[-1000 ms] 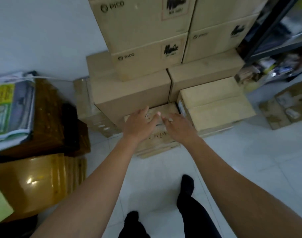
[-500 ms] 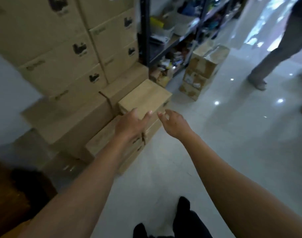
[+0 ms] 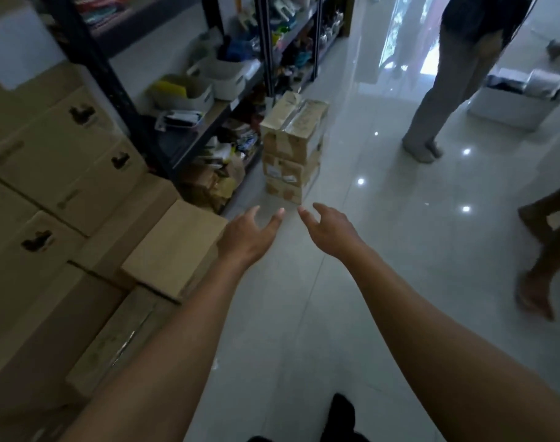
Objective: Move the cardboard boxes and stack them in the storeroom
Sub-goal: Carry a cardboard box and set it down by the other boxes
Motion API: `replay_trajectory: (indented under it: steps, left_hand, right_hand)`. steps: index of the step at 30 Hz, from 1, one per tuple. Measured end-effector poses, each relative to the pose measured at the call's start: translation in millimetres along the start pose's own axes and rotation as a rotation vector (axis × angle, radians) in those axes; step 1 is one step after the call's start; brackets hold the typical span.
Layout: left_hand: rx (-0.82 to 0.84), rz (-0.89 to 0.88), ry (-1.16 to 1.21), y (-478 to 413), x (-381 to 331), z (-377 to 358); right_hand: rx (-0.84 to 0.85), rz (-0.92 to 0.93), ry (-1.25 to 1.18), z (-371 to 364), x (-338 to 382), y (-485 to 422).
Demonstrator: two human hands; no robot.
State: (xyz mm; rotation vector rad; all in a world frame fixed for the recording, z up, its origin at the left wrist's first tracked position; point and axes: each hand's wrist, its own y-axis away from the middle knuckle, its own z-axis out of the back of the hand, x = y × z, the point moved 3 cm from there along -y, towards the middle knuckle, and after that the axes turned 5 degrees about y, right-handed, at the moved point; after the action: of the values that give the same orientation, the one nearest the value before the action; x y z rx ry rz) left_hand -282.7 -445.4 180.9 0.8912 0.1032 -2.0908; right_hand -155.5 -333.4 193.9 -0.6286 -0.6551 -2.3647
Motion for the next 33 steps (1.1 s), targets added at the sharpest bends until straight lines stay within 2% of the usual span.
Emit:
replay_trajectory:
  steps: [9,17,25,33]
  left_hand:
    - [-0.01,-0.009,0.046,-138.5,-109.1,-52.6]
    - [0.0,0.066,0.153,-316.8,-160.0,-69.6]
    - [-0.029,0.215,0.196,-496.8,-174.3,-76.2]
    - [-0.275,0.522,0.437,-659.1,-141.8,-108.1]
  right_hand:
    - [-0.028,-0.042,-0.017,101.7,-61.7,-139.4]
    - [-0.03,0.012,0.03,166.2,-52.9,-326.5]
    - [0.049,-0.001,0.088,196.7,-57.3,-533.9]
    - [0.116,0.117,0.205,208.1,-65.8,-766.6]
